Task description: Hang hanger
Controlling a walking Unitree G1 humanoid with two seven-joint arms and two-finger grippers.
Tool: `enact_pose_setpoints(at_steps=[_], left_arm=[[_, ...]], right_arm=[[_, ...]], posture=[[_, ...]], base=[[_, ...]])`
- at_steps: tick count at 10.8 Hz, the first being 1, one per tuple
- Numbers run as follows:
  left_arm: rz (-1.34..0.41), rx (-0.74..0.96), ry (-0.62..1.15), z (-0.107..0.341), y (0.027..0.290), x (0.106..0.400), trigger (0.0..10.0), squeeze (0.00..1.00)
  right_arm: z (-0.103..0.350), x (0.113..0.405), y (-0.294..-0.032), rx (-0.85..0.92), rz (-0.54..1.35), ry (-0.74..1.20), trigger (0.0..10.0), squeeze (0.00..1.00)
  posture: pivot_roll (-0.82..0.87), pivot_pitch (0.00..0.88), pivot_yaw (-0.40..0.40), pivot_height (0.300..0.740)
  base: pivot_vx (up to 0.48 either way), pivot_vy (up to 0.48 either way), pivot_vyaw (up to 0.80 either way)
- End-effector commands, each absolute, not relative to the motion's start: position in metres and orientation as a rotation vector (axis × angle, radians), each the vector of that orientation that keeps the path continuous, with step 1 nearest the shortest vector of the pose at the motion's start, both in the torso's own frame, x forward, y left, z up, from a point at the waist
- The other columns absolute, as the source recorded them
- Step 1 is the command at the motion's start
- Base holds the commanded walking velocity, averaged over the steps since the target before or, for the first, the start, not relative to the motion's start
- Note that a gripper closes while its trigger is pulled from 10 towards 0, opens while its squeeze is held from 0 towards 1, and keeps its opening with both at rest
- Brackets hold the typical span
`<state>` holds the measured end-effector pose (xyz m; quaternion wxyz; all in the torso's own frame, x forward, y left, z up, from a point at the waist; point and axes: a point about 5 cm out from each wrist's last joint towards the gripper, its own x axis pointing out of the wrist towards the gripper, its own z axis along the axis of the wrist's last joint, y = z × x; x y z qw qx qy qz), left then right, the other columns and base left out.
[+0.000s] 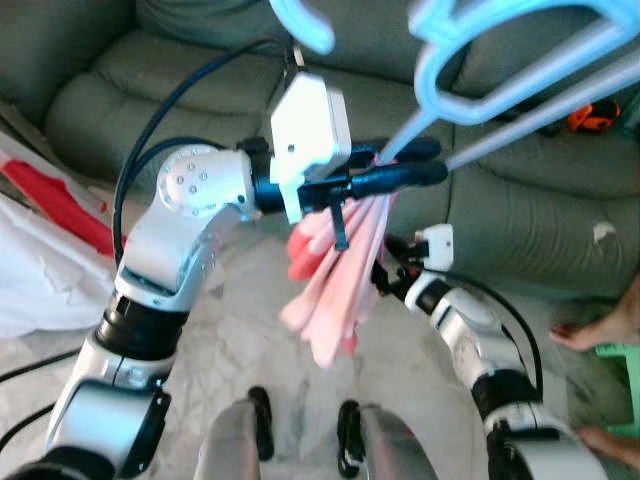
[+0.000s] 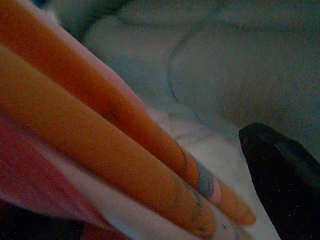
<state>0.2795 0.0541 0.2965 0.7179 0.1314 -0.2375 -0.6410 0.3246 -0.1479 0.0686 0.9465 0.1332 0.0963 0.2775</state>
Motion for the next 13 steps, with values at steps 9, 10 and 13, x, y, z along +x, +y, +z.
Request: enact_pose_setpoints(at_steps=[9,10,13], left_arm=[[-1.125,0.504,-0.327,0.242,0.098,0.329,0.0,0.0],[-1.005,0.54,-0.197,0.203,0.114,0.346,0.0,0.0],[-0.851,0.517,-0.042,0.144,0.144,0.351,0.0,0.0]], right_arm=[[0.158,0.337,-0.313,0.21,-0.225,-0.154,0.0,0.0],[0.2,0.351,-0.304,0.214,-0.184,-0.308,0.0,0.0],[0.235,0.359,-0.281,0.203,-0.127,-0.459,0.0,0.0]], posture=[[-0.04,0.244,-0.017,0.74],[-0.04,0.235,-0.023,0.74],[-0.05,0.236,-0.033,0.74]], base=[[0.0,0.0,0.0],[0.0,0.0,0.0],[0.0,0.0,0.0]])
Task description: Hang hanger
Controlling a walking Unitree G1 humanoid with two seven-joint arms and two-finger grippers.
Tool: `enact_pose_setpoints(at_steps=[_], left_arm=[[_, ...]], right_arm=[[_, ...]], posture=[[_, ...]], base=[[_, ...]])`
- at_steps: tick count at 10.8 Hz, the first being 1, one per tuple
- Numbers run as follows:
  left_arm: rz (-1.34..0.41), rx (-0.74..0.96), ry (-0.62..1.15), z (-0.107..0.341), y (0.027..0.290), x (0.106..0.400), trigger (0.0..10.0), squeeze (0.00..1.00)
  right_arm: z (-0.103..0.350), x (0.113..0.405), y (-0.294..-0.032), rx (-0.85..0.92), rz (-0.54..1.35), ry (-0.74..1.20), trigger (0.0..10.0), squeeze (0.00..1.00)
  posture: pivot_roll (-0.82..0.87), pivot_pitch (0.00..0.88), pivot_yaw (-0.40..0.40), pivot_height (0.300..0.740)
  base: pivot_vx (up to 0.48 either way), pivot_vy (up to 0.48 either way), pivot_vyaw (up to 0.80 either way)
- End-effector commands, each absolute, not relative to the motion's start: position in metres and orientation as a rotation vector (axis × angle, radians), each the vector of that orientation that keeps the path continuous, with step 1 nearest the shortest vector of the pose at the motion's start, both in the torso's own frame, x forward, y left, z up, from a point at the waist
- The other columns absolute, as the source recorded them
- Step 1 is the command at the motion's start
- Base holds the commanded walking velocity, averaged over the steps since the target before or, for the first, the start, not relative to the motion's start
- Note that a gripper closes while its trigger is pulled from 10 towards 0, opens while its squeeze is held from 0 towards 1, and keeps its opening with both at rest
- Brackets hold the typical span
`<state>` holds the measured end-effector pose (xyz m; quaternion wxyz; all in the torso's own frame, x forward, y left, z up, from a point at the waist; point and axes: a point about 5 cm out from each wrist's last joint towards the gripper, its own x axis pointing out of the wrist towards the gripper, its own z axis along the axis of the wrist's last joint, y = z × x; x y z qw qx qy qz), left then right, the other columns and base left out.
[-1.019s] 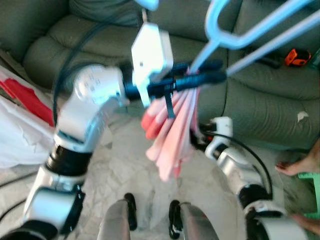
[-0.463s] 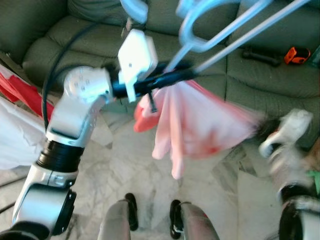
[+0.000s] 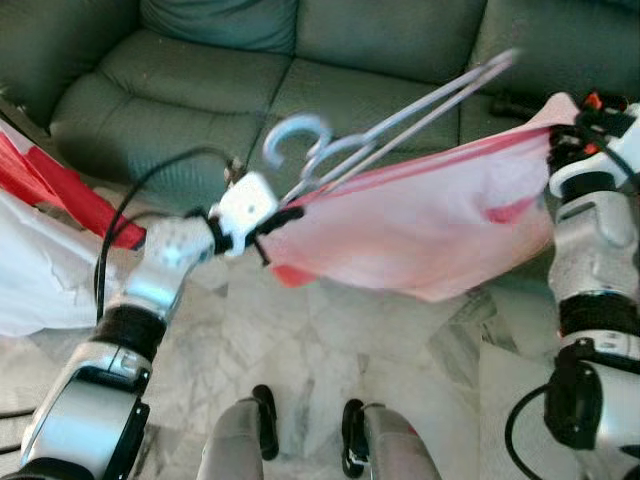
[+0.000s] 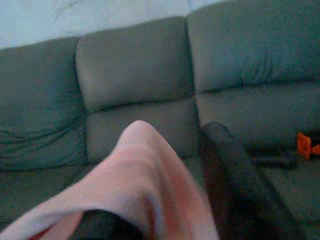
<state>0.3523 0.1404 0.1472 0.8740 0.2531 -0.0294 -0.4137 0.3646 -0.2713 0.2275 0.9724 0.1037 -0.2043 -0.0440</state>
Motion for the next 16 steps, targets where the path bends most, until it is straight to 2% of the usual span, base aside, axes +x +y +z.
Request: enact_pose_setpoints(at_steps=[1,2,5,8,10,12,13,15,16], left_arm=[[-0.847,0.541,-0.036,0.134,0.147,0.349,0.0,0.0],[-0.83,0.501,-0.035,0.127,0.148,0.348,0.0,0.0],[-0.91,0.57,-0.048,0.107,0.144,0.335,0.0,0.0],[-0.85,0.765,-0.198,0.107,0.146,0.329,0.0,0.0],[-0.915,0.895,-0.177,0.091,0.14,0.321,0.0,0.0],[-0.904,1.034,-0.08,0.076,0.139,0.324,0.0,0.0],[-0.796,0.973,0.03,0.072,0.141,0.333,0.0,0.0],[-0.611,0.834,0.016,0.086,0.145,0.348,0.0,0.0],[-0.595,0.814,-0.001,0.09,0.145,0.35,0.0,0.0]], right_arm=[[0.237,0.359,-0.278,0.189,-0.117,-0.471,0.0,0.0],[0.234,0.358,-0.279,0.202,-0.129,-0.464,0.0,0.0],[0.239,0.357,-0.281,0.207,-0.144,-0.484,0.0,0.0],[0.241,0.361,-0.283,0.324,-0.179,-0.482,0.0,0.0],[0.242,0.365,-0.273,0.323,-0.146,-0.483,0.0,0.0],[0.24,0.366,-0.268,0.328,-0.128,-0.475,0.0,0.0],[0.237,0.368,-0.257,0.331,-0.088,-0.46,0.0,0.0],[0.229,0.368,-0.243,0.291,-0.03,-0.441,0.0,0.0],[0.227,0.367,-0.242,0.284,-0.024,-0.437,0.0,0.0]], posture=[[-0.05,0.237,-0.034,0.74],[-0.05,0.238,-0.036,0.74],[-0.06,0.24,-0.039,0.74],[-0.06,0.242,-0.041,0.74],[-0.06,0.238,-0.043,0.74],[-0.06,0.239,-0.042,0.74],[-0.06,0.239,-0.042,0.74],[-0.06,0.238,-0.039,0.74],[-0.06,0.239,-0.038,0.74]], base=[[0.0,0.0,0.0],[0.0,0.0,0.0],[0.0,0.0,0.0],[0.0,0.0,0.0],[0.0,0.0,0.0],[0.0,0.0,0.0],[0.0,0.0,0.0],[0.0,0.0,0.0],[0.0,0.0,0.0]])
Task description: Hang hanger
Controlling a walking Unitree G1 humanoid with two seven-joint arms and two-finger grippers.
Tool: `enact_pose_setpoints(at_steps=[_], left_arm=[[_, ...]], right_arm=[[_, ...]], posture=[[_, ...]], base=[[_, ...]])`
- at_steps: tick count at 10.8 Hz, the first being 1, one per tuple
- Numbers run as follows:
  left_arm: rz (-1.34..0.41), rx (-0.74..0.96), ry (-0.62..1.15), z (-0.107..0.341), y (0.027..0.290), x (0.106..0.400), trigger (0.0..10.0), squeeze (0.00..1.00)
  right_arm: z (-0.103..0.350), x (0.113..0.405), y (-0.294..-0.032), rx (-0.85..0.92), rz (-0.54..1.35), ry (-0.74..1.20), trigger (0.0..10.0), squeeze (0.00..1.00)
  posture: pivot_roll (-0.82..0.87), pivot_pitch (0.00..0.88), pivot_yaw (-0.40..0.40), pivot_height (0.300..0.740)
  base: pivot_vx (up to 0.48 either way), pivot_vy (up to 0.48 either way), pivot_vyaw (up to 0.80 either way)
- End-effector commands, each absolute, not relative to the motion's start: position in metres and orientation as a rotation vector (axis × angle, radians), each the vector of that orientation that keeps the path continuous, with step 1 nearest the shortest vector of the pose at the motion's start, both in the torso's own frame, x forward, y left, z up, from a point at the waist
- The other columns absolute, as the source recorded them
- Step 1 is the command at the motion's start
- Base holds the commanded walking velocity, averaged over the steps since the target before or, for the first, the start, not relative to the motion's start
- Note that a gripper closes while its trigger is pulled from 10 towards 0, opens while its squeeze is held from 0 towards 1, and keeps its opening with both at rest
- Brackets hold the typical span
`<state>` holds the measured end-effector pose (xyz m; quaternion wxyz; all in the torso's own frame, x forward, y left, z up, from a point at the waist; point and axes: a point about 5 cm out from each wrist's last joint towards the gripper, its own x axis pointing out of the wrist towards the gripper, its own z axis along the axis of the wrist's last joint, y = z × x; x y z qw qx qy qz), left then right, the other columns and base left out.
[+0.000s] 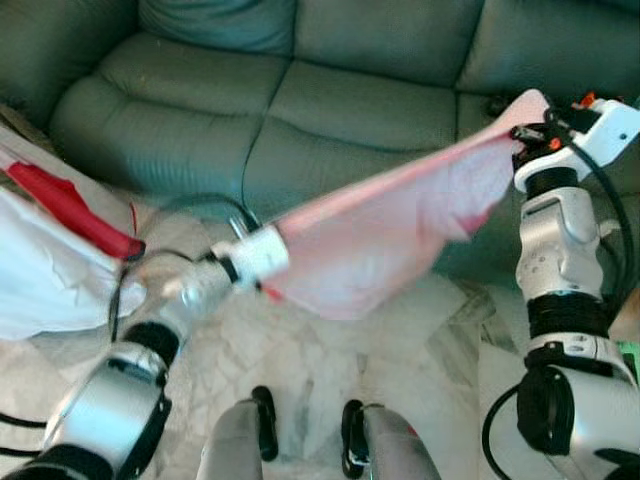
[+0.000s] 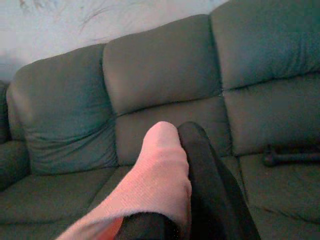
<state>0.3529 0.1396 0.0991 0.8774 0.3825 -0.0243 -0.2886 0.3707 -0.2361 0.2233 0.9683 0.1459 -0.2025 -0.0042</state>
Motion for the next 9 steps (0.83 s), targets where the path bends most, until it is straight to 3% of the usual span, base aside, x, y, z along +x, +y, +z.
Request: enact_pose_setpoints(at_steps=[1,4,5,7,9], left_arm=[[-0.599,0.737,-0.052,0.097,0.145,0.349,0.0,0.0],[-0.837,0.571,-0.055,0.096,0.144,0.335,0.0,0.0],[-1.008,0.611,0.0,0.088,0.147,0.323,0.0,0.0],[-1.164,0.694,0.057,0.075,0.151,0.307,0.0,0.0],[-1.057,0.688,0.072,0.069,0.15,0.31,0.0,0.0]], right_arm=[[0.223,0.366,-0.245,0.276,-0.032,-0.424,0.0,0.0],[0.212,0.359,-0.261,0.075,-0.08,-0.398,0.0,0.0],[0.214,0.358,-0.273,0.018,-0.143,-0.397,0.0,0.0],[0.218,0.36,-0.275,0.071,-0.138,-0.405,0.0,0.0],[0.216,0.364,-0.26,0.068,-0.09,-0.406,0.0,0.0]], posture=[[-0.06,0.239,-0.038,0.74],[-0.06,0.244,-0.037,0.74],[-0.06,0.247,-0.038,0.74],[-0.05,0.246,-0.037,0.74],[-0.05,0.243,-0.041,0.74]], base=[[0.0,0.0,0.0],[0.0,0.0,0.0],[0.0,0.0,0.0],[0.0,0.0,0.0],[0.0,0.0,0.0]])
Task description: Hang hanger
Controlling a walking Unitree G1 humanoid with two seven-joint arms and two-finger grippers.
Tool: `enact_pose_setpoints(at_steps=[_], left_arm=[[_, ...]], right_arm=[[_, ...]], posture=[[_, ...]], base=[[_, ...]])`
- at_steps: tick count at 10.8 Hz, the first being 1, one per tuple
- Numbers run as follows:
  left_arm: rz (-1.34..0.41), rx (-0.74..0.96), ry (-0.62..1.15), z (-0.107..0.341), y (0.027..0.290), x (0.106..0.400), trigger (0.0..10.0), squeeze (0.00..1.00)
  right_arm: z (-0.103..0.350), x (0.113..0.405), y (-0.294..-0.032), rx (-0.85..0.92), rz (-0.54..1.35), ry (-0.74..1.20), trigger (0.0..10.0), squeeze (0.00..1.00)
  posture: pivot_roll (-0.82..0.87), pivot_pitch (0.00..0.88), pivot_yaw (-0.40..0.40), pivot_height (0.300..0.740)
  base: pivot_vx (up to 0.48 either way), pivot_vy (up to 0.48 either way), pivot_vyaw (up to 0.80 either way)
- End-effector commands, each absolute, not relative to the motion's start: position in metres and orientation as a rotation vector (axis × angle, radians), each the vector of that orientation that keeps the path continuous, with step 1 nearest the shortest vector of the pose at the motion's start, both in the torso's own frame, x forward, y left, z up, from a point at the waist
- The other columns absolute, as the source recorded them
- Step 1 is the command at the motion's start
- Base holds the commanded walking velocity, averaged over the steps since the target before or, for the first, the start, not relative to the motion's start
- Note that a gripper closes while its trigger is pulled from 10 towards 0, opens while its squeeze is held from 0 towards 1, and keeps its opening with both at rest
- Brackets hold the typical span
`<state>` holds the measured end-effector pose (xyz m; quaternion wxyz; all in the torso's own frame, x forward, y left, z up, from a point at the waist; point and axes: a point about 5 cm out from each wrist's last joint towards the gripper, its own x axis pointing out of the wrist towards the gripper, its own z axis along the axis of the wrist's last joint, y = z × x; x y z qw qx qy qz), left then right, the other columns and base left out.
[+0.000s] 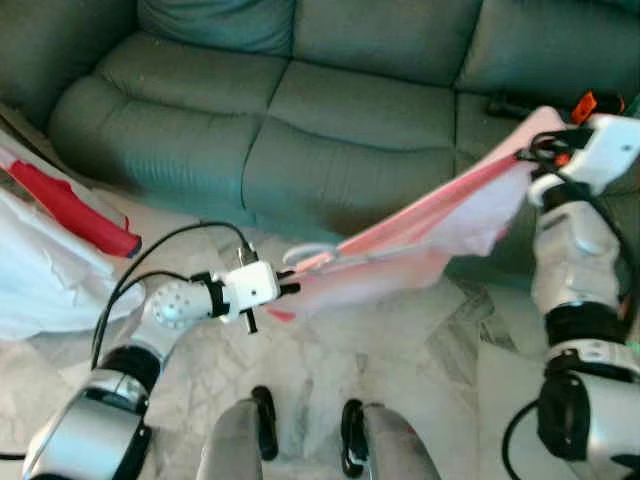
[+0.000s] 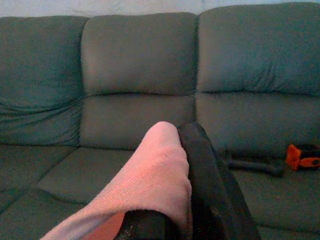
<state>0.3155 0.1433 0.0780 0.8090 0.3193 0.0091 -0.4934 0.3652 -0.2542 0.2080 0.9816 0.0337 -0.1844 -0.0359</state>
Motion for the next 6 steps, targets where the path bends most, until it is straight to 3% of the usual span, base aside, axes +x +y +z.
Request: enact_pose_setpoints(at_steps=[1,4,6], left_arm=[[-1.012,0.671,0.074,0.0691,0.1492,0.3132,0.0,0.0],[-0.935,0.563,0.034,0.0755,0.1413,0.32,0.0,0.0],[-0.902,0.607,0.045,0.0728,0.1395,0.3215,0.0,0.0]], right_arm=[[0.2136,0.3653,-0.2554,0.055,-0.073,-0.399,0.0,0.0],[0.2119,0.3644,-0.2594,0.064,-0.077,-0.391,0.0,0.0],[0.2125,0.3645,-0.2552,0.069,-0.066,-0.399,0.0,0.0]], posture=[[-0.05,0.242,-0.045,0.74],[-0.06,0.24,-0.046,0.74],[-0.06,0.244,-0.041,0.74]], base=[[0.0,0.0,0.0],[0.0,0.0,0.0],[0.0,0.0,0.0]])
